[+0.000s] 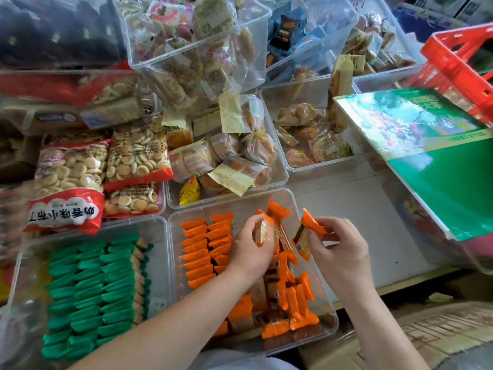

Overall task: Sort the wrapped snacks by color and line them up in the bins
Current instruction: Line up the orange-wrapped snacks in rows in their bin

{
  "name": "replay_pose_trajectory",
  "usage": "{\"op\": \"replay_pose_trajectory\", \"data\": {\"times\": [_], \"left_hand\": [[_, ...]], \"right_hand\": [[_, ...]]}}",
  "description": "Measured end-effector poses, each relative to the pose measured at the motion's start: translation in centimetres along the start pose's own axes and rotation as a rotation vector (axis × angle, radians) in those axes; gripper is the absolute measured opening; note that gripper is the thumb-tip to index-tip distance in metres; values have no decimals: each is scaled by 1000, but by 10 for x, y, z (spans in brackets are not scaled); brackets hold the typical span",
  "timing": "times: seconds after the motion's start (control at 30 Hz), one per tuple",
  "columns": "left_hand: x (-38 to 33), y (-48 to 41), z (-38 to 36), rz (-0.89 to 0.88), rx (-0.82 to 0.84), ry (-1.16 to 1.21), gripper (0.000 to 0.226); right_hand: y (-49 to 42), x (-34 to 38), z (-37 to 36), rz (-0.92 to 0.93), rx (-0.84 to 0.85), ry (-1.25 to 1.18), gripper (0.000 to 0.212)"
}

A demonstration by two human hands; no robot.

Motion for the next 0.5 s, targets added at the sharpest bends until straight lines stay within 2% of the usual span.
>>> {"op": "replay_pose_trajectory", "data": {"times": [0.1,0.23,0.37,0.43,0.5], "left_hand": [[2,13,24,1,47,168,75],[18,20,28,50,181,-1,49],[23,20,0,84,367,-43,46],[26,13,-11,78,359,-109,49],[26,5,-14,78,255,-190,56]], "right_hand": [[5,5,-5,-46,36,-26,18],[18,6,-18,-95,58,-5,13],[29,10,-13,-75,4,24,13],[33,11,-7,-72,-10,23,13],[33,8,-3,-84,-11,12,11]]}}
Point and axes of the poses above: each hand's wrist, its own y-axis away from the middle knuckle, its own z-axis out of the back of the hand, x = y × z, the point moved 7 cm from there along -y, towards the middle knuckle, and after that the axes turned 2 degrees about -z, right-handed, at the moved point
